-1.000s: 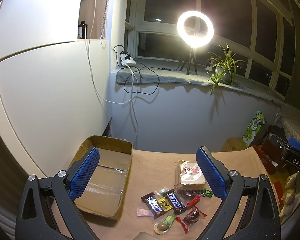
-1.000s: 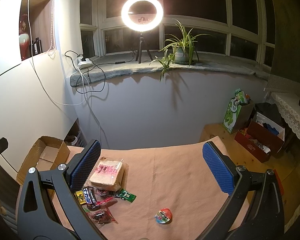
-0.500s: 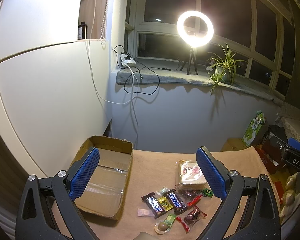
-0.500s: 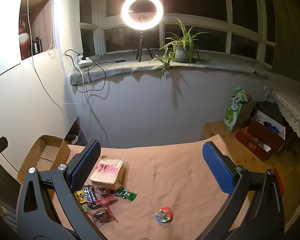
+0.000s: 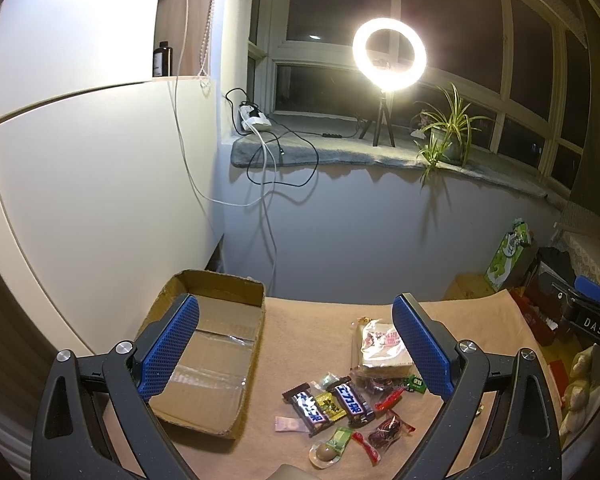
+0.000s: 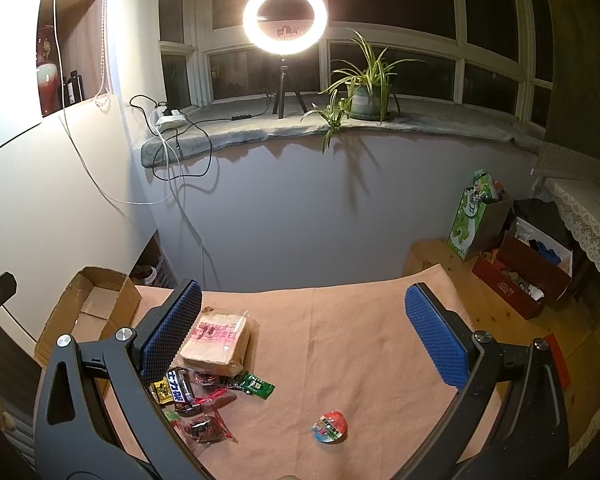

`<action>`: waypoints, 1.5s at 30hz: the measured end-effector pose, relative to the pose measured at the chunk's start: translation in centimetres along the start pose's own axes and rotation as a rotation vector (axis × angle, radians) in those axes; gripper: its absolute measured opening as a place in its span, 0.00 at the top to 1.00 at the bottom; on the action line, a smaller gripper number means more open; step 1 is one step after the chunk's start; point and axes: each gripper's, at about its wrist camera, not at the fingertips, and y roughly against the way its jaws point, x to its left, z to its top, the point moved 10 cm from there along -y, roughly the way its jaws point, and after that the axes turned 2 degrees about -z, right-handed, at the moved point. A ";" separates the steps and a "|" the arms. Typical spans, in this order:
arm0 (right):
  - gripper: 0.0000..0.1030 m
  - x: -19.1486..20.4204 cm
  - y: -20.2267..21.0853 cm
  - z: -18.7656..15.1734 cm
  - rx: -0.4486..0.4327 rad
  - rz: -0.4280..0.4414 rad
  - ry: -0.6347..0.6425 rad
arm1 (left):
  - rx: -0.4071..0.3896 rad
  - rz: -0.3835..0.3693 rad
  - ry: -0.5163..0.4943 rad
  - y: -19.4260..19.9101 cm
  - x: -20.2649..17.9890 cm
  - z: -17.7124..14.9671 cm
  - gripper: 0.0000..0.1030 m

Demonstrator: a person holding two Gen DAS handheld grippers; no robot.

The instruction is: Organize snacks

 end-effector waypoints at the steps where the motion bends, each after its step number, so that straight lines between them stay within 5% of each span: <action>1: 0.00 0.0 0.0 0.0 0.000 0.000 -0.001 | 0.001 0.000 -0.001 0.0 -0.1 0.0 0.05; 16: 0.00 -0.3 -1.5 -0.7 0.045 0.006 0.002 | 0.032 0.002 -0.006 -1.1 -0.1 -0.9 0.05; 29: 0.00 -1.2 -3.4 -3.9 0.174 0.029 0.043 | 0.163 -0.024 -0.010 -2.7 0.6 -4.9 0.07; 45: 0.00 4.0 -5.0 -13.1 0.436 0.241 0.267 | 0.437 -0.190 0.013 -4.7 -1.1 -12.5 0.40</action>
